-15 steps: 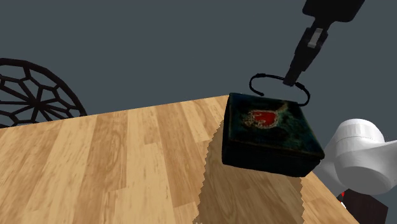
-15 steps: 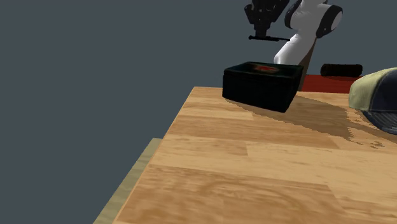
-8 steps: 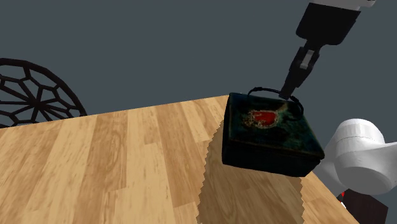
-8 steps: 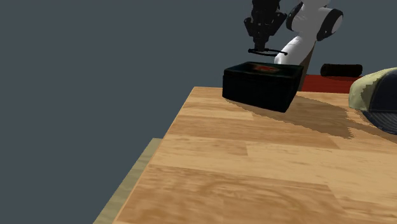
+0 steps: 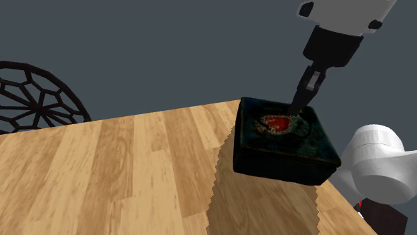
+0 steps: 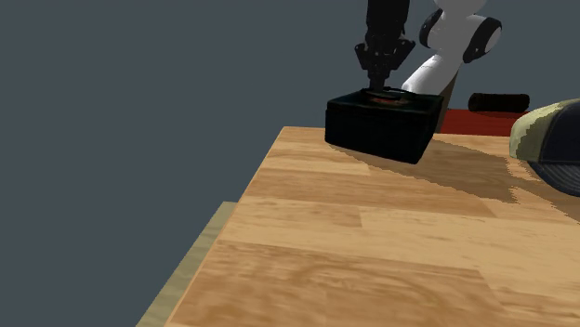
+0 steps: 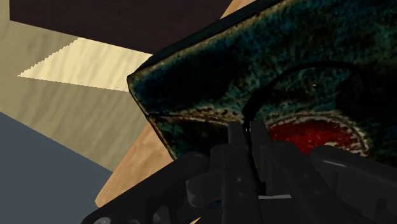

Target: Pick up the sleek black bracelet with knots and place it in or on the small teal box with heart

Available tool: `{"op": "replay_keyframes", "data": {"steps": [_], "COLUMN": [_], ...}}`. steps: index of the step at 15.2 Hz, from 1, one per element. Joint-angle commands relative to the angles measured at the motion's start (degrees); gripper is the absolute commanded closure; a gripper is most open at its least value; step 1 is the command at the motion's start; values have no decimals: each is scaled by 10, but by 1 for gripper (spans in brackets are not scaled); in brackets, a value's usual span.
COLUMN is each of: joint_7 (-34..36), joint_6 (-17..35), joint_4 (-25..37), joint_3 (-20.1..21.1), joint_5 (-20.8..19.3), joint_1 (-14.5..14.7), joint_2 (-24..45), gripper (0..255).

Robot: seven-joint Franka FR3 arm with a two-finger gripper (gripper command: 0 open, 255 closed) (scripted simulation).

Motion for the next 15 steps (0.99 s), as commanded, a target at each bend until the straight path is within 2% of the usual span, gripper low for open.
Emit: {"op": "replay_keyframes", "data": {"steps": [1,5,6,11,15], "joint_7": [0,0,0,0,5], "joint_6": [1,1,1,1,-60], "joint_4": [-1,-1,-1,-1,93], "joint_3": [0,0,0,0,-12], "joint_5": [0,0,0,0,-11], "joint_1": [0,0,0,0,-5], "joint_2": [0,0,0,0,33], "gripper": [255,255,0,0,0]}}
